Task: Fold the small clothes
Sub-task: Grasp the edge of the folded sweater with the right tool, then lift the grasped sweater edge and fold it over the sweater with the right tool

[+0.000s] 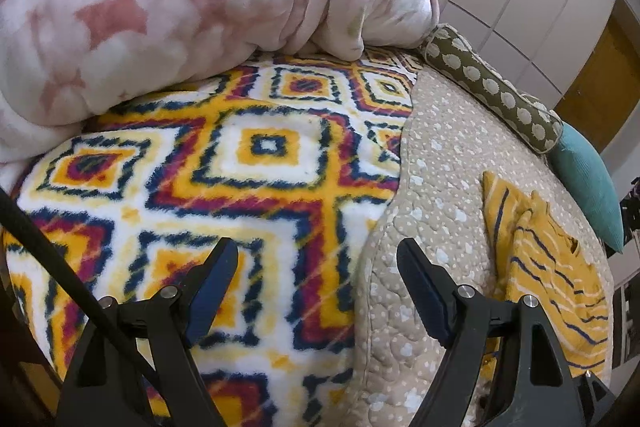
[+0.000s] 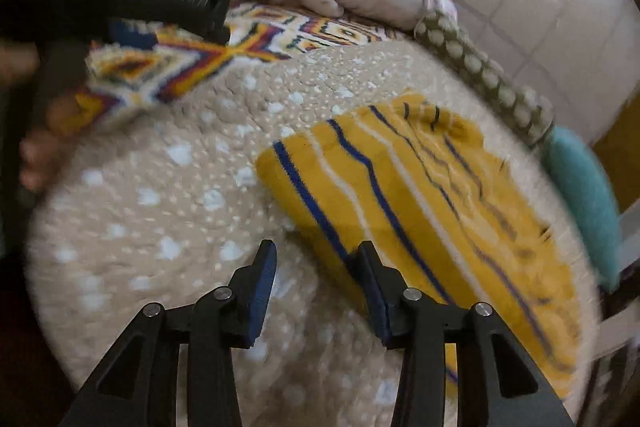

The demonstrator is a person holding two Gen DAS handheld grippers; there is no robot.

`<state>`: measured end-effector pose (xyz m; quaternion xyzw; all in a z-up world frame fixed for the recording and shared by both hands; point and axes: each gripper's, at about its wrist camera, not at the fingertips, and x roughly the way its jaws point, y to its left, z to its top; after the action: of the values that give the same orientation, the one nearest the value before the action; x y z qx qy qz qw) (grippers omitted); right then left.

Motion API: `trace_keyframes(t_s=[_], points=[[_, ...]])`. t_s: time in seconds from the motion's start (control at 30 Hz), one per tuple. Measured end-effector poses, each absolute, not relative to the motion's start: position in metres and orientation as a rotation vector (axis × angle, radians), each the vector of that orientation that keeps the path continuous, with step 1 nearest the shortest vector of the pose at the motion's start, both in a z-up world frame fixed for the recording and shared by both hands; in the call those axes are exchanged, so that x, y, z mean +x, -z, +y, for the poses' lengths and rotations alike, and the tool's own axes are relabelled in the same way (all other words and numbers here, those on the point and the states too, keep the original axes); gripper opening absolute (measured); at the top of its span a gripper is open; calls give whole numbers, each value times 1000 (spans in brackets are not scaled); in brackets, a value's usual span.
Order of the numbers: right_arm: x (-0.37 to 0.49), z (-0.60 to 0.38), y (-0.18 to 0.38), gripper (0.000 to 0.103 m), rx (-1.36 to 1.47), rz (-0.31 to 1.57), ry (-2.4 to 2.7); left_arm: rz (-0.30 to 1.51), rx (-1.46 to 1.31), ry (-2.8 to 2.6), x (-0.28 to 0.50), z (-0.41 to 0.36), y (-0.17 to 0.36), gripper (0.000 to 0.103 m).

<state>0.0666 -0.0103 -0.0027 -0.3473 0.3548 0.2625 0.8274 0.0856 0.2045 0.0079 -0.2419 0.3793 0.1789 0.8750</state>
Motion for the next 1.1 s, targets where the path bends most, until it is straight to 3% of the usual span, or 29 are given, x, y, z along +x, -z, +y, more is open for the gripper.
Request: trace_keyframes(t_s=[0.2,0.27,0.33,0.4,0.57,0.73,0.83,0.97,1.1], points=[[88,25,15,44,-861,665,-437,790,-528,-383,86,211,-5,80],[98,31,18,39,-867,666,-425,791,-534,-382,85,213,-5,80],[101,33,18,21,-848,681,-434,790,-537,-381,85,214,-5,80],[101,32,16,12,-839,684,-439,789,-541,-382,85,213,-5,80],[119,-2,-29,7,-590,711,-438,780,-542,-370,90,204,-10,80],[150,-130,-107,6,-183,691,-284,782,-494,-332,102,178,-15,80],[147,-239,-122,6,40,687,-129,784,-448,-297,109,158,-19,80],[130,-348,-79,6,212,798,44,794,-402,-225,118,125,-22,80],[124,-387,-28,6,317,888,44,777,-394,-127,121,87,-25,85]])
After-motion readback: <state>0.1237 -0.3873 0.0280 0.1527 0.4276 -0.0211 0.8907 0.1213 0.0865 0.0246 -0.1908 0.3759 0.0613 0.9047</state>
